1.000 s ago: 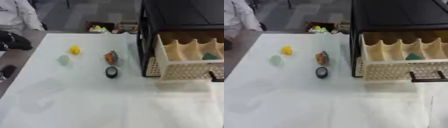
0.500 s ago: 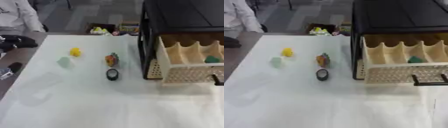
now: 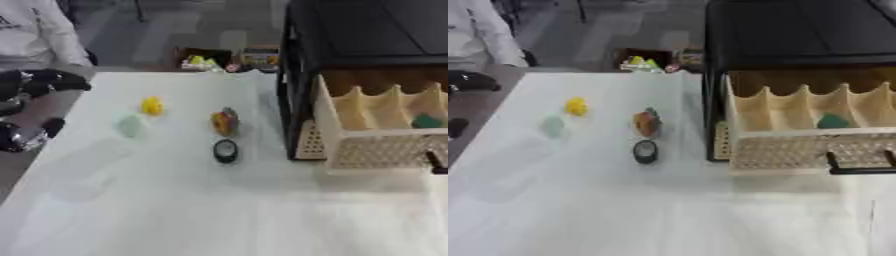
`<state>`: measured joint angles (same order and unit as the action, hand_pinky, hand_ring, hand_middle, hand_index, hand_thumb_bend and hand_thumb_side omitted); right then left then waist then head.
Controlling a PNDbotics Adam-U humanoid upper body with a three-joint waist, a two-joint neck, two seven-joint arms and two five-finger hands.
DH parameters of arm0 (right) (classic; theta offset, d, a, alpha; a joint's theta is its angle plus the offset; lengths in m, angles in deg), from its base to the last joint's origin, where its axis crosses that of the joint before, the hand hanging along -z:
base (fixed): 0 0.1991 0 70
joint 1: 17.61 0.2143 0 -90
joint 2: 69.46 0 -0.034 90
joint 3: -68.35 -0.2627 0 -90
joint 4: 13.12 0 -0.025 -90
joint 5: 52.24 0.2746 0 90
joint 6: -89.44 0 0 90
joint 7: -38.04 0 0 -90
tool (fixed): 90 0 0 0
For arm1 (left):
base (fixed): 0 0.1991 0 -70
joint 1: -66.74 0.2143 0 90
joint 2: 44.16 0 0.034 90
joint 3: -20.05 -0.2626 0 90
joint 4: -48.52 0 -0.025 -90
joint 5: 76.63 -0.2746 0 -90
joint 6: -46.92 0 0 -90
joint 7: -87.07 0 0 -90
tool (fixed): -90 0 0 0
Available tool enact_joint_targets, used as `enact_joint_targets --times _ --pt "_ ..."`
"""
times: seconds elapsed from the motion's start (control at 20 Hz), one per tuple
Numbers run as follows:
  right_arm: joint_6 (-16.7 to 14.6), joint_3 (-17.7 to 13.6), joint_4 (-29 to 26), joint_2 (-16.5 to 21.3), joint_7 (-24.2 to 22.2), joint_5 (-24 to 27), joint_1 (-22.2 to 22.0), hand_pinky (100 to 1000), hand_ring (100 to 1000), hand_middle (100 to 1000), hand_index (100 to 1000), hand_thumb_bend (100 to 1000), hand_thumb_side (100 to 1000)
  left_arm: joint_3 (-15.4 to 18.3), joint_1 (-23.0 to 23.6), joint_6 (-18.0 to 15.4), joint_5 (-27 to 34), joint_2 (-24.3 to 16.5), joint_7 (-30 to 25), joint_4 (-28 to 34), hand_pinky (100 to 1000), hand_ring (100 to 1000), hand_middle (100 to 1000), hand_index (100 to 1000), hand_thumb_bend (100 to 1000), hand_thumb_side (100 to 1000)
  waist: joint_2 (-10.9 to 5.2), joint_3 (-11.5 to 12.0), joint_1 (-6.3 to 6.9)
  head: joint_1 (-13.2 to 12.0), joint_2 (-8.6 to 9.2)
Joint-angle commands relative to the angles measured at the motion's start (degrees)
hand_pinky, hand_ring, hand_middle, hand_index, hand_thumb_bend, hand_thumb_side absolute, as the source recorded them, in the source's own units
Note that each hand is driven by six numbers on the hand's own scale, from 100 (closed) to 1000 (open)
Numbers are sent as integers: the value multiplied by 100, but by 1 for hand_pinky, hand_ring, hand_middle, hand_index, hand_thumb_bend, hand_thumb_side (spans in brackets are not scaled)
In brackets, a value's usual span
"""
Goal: Pick up objects from table and place into drawer.
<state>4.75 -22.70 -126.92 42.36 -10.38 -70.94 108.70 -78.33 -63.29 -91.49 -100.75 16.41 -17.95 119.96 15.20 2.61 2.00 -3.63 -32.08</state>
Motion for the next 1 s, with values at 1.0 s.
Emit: enact_joint_targets --times 1.0 --pt "23 -118 -79 -28 -13 128 97 254 503 549 732 266 710 76 -735 439 -330 466 -807 -699 770 886 793 972 120 1000 52 -183 51 -202 177"
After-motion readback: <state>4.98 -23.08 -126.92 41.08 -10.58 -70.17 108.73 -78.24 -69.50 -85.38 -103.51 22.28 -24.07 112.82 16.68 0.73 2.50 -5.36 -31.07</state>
